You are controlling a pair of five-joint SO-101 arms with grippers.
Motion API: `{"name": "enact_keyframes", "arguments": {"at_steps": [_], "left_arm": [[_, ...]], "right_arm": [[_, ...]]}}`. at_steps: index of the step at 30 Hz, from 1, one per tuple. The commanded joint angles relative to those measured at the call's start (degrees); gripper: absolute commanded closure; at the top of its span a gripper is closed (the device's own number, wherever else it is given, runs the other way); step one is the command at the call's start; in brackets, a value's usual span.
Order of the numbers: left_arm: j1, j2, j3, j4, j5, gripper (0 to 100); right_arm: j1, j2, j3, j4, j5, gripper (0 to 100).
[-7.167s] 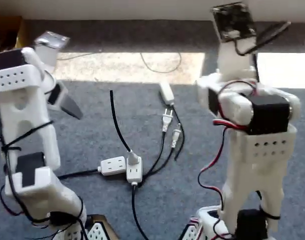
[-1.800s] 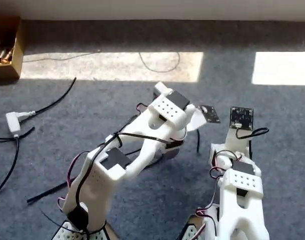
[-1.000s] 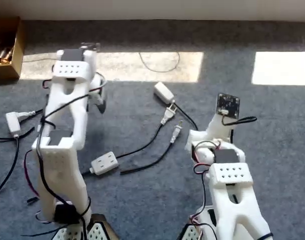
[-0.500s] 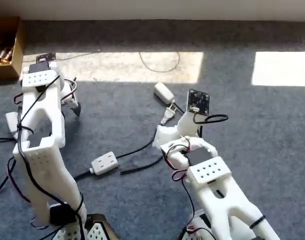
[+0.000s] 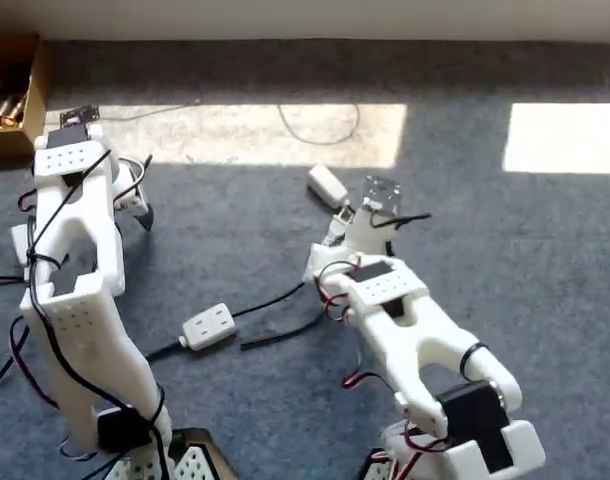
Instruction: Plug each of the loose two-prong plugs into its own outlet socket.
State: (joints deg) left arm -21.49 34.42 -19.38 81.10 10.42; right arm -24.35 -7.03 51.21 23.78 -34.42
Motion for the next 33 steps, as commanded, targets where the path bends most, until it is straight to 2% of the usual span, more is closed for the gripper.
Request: {"name": "enact_keyframes", "arguments": {"at_steps": [1, 5, 12, 18, 23, 30, 33], "left_arm": [[-0.04, -0.48, -0.57, -0.62, 0.18, 82], [-0.04, -0.48, -0.57, -0.7, 0.18, 82], [-0.22, -0.48, -0.57, -0.7, 0.18, 82], [-0.31, -0.48, -0.57, -0.7, 0.18, 82], [-0.31, -0.48, -0.57, -0.7, 0.18, 82], [-0.31, -0.48, -0.57, -0.7, 0.18, 82], [-0.31, -0.48, -0.57, -0.7, 0.18, 82]], "right_arm": [[2.86, 1.89, -5.58, -1.01, -0.35, 87.3], [4.0, 2.77, -6.99, -0.92, -0.35, 83.8], [3.65, 4.79, -6.9, -0.75, -0.35, 84.0], [-0.48, 4.53, -4.62, 3.65, -0.35, 84.0], [0.57, 4.7, -4.62, 3.56, -0.35, 84.1], [3.74, 4.7, -4.09, 3.82, -0.35, 99.5], [2.86, 4.62, -4.0, 5.14, -0.35, 98.4]]}}
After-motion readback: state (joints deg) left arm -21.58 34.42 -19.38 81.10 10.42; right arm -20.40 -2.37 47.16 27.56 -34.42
